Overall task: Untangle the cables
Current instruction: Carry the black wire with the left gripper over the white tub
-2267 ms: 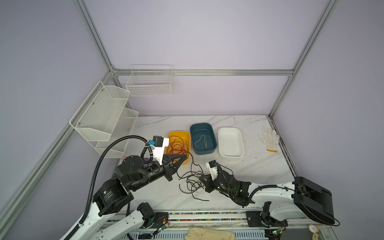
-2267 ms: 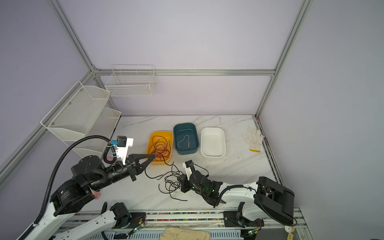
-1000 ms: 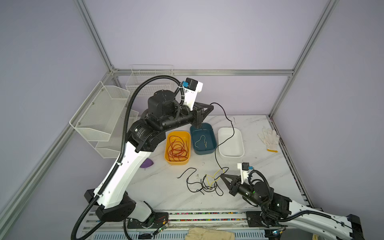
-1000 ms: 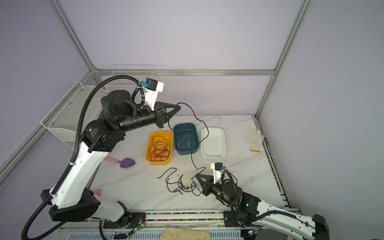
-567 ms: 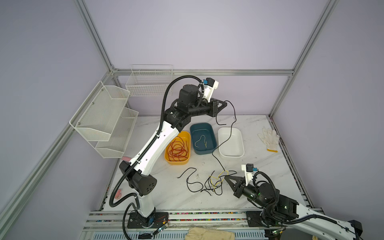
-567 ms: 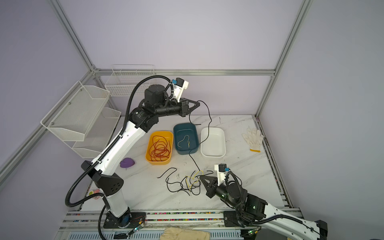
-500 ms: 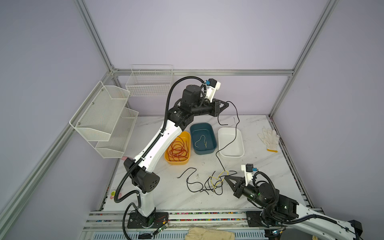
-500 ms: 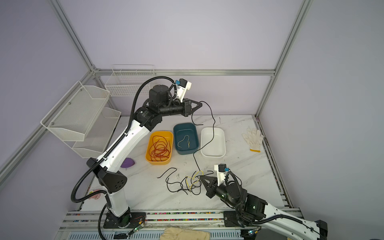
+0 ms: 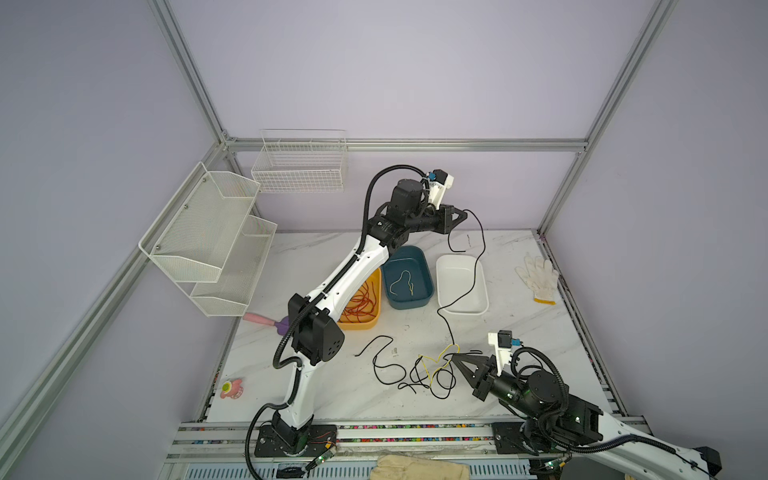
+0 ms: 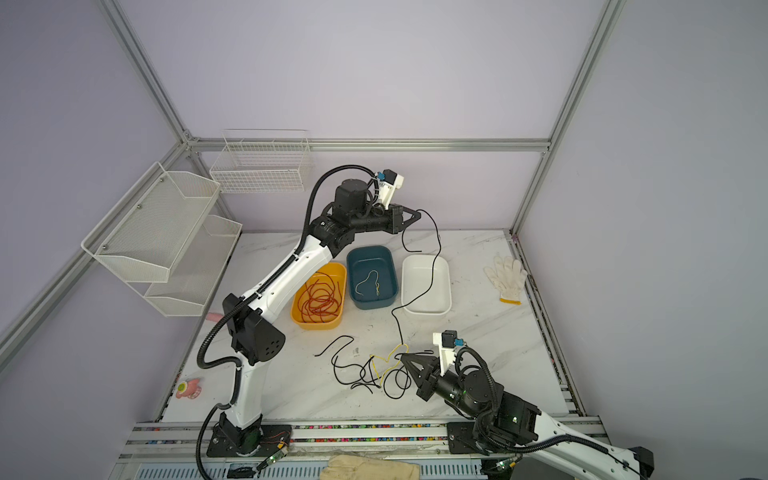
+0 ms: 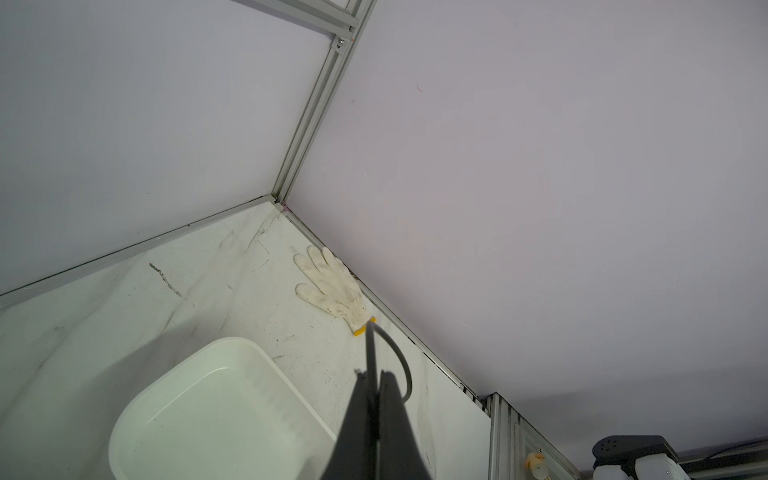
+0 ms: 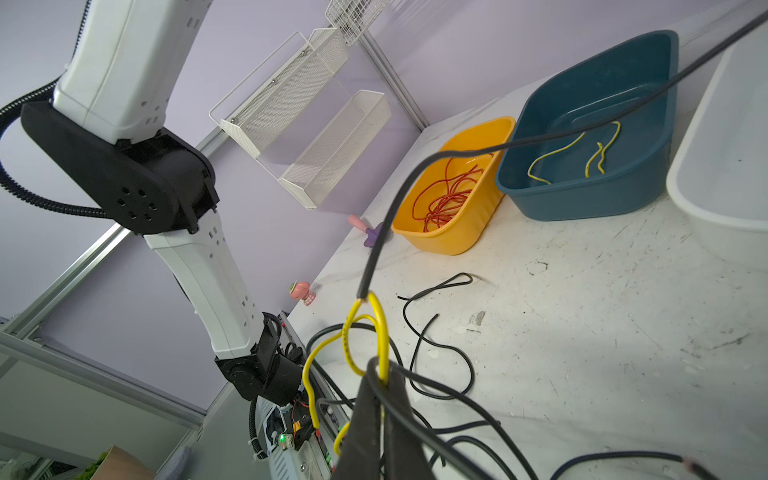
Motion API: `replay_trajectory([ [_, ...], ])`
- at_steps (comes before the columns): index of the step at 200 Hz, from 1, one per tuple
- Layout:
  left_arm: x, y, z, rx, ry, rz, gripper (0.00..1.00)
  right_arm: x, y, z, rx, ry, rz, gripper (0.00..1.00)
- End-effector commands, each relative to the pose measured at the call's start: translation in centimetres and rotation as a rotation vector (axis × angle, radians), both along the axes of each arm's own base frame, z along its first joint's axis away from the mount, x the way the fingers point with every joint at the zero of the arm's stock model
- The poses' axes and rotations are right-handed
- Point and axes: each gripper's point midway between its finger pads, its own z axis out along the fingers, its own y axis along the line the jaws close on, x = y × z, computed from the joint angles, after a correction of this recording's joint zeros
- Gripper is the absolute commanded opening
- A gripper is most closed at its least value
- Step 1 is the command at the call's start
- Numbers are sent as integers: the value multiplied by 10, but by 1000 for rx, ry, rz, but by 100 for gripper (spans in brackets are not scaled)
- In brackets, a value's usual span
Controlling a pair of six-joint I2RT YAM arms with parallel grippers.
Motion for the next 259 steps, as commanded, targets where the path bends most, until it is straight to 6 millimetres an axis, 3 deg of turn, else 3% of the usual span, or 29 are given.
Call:
replay_trajectory([
  [1, 2, 10, 73, -131, -144, 27, 0, -7, 9, -1, 11, -9, 60, 0],
  [32, 9, 23, 99, -201, -186, 64, 0, -11, 22, -13, -14, 44, 106, 0],
  [78, -3, 37, 140, -264, -272, 85, 0, -6, 23, -28, -32, 105, 72, 0],
  [128, -42, 59, 201, -360, -362, 68, 0, 16, 19, -68, -120, 236, -77, 0],
  [141, -55, 58, 209, -371, -365, 45, 0, 22, 18, -75, -128, 257, -120, 0],
  [192, -97, 40, 220, -378, -391, -24, 0, 31, 27, -87, -128, 300, -160, 0],
  [259, -62, 20, 184, -335, -331, -4, 0, 14, 22, -44, -25, 162, -43, 0],
])
